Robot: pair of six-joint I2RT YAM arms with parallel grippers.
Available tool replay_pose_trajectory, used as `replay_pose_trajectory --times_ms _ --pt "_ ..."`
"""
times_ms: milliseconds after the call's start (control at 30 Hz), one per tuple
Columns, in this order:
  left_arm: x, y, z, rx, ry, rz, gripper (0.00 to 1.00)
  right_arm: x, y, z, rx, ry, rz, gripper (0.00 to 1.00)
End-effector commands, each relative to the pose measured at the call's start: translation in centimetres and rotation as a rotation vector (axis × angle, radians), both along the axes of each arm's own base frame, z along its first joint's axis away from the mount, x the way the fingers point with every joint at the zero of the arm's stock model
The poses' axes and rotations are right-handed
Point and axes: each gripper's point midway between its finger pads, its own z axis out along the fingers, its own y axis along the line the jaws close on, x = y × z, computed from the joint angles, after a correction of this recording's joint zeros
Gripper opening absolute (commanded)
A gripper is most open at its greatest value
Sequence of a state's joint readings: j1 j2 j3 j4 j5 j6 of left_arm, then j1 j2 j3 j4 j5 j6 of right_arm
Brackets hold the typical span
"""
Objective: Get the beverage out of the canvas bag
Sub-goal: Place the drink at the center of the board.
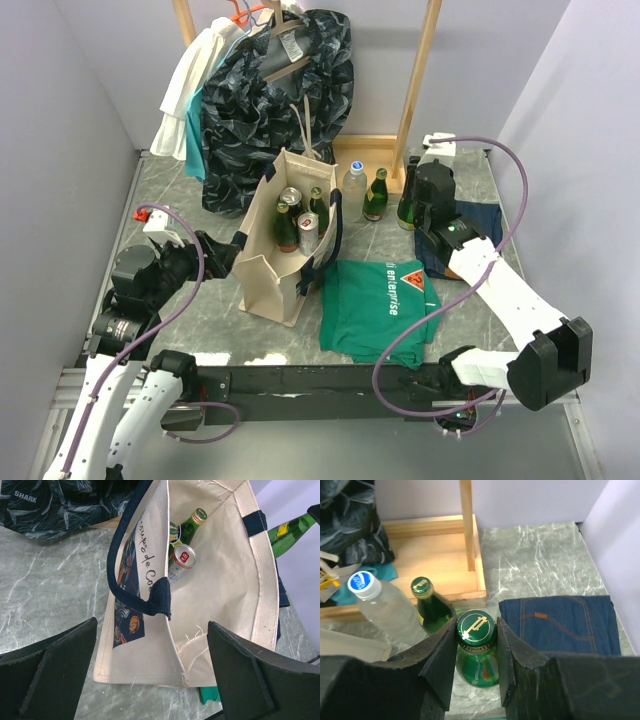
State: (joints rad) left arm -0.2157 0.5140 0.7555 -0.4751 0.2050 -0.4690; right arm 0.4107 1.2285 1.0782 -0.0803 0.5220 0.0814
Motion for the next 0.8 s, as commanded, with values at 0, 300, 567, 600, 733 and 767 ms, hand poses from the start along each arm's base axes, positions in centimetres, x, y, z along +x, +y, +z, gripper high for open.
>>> replay_pose_trajectory --times_ms 0,300,567,600,733,767 --pt "0.2 -0.3 0.6 -0.015 -0.029 -0.012 0.96 0.8 -1.1 9.2 0.176 -0.353 -0.071 0.00" --pt "0.2 -0.3 0.7 -0.015 -0.030 -0.010 0.96 2.5 -1.8 6.5 0.190 -0.372 -0.099 0.00" --pt "0.3 -0.2 0.6 -0.013 -0.028 -0.003 0.96 3.4 -1.6 6.1 0.201 -0.388 -0.081 0.00" --pt "0.3 -0.1 0.7 -0.013 -0.031 -0.001 0.96 3.5 -1.7 6.0 0.198 -0.385 -0.085 0.00" --pt "0.3 -0.2 0.6 -0.014 -0.026 -0.002 0.96 4.2 -1.6 5.5 0.184 -0.385 -0.073 0.00" --pt "0.3 -0.2 0.6 -0.014 -0.027 -0.002 0.97 4.2 -1.5 5.0 0.181 -0.383 -0.068 0.00"
